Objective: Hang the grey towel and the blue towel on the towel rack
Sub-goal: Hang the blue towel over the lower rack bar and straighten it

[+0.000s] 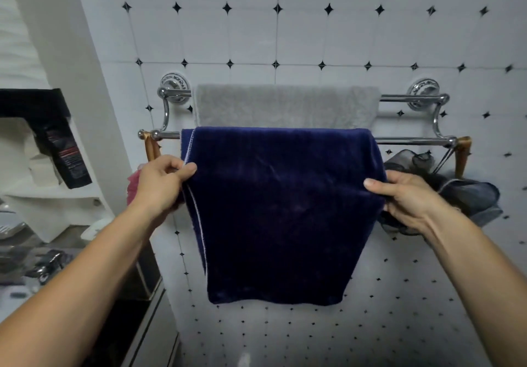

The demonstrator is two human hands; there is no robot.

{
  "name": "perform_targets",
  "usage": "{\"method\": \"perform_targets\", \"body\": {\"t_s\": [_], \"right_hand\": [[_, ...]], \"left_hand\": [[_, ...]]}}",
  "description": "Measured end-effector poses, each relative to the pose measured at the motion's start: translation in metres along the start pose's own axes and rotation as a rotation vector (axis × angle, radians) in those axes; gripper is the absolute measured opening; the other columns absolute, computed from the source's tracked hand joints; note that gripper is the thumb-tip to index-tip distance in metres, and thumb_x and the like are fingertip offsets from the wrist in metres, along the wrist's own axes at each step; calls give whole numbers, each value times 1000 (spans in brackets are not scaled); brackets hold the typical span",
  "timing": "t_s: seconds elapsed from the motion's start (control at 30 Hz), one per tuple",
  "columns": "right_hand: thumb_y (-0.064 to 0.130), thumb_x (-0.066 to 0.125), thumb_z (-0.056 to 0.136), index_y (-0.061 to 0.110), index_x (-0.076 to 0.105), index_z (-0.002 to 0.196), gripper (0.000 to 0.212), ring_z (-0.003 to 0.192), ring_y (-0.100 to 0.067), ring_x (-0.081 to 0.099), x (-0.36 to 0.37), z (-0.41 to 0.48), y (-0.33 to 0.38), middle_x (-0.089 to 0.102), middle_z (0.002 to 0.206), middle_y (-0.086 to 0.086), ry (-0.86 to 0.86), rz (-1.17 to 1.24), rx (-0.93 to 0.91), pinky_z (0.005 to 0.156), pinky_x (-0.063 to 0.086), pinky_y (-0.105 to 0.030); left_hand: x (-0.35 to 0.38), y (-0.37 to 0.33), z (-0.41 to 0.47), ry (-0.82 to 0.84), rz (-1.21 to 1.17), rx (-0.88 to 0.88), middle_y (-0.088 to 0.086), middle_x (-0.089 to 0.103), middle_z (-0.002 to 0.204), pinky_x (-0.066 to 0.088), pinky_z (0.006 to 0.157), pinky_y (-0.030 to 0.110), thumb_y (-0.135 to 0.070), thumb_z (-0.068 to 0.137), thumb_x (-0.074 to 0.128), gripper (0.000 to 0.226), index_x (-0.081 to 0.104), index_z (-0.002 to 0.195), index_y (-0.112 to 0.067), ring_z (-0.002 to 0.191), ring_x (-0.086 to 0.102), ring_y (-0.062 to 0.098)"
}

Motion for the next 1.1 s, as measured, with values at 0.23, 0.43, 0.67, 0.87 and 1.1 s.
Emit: {"method": "perform_targets", "body": {"t_s": [0.23,0.43,0.67,0.87,1.1], "right_hand": [[25,67,82,18,70,99,19,82,-18,68,20,-2,20,75,88,1,12,-59,-15,69,54,-32],[22,56,88,20,62,87,7,54,-10,61,34,18,55,66,60,6,-97,-130,118,57,44,-28],[16,56,92,17,63,86,9,57,-10,65,24,16,71,70,61,4,-72,-7,76,55,55,-22],[32,77,75,17,70,81,18,55,-15,55,22,16,65,64,68,-2,-358,-212,-8,52,44,-24],[34,69,73,31,71,74,5,74,-18,69,27,31,85,73,73,7,-371,-910,-298,77,56,-39]], "left_hand": [[-10,-5,1,192,-122,-10,1,64,72,51,55,29,-20,85,70,12,68,75,-26,63,60,19],[14,-44,32,-110,5,21,-4,67,65,56,69,37,-47,65,75,29,65,63,-20,64,62,18],[0,-57,43,-185,114,12,13,60,71,59,74,45,-28,79,66,21,57,66,-15,67,58,25],[-4,-43,33,-42,-142,-81,10,61,65,48,68,38,-15,87,68,16,63,72,-12,62,55,23],[3,-52,30,47,-224,-152,-3,67,65,40,53,24,-21,85,71,10,68,76,-18,50,56,10]]}}
Point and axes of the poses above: each hand's wrist, its own z-axis towards the middle knuckle, its own x-axis out of the palm, y = z × x, the point moved 2 cm from there along z, towards the middle knuckle
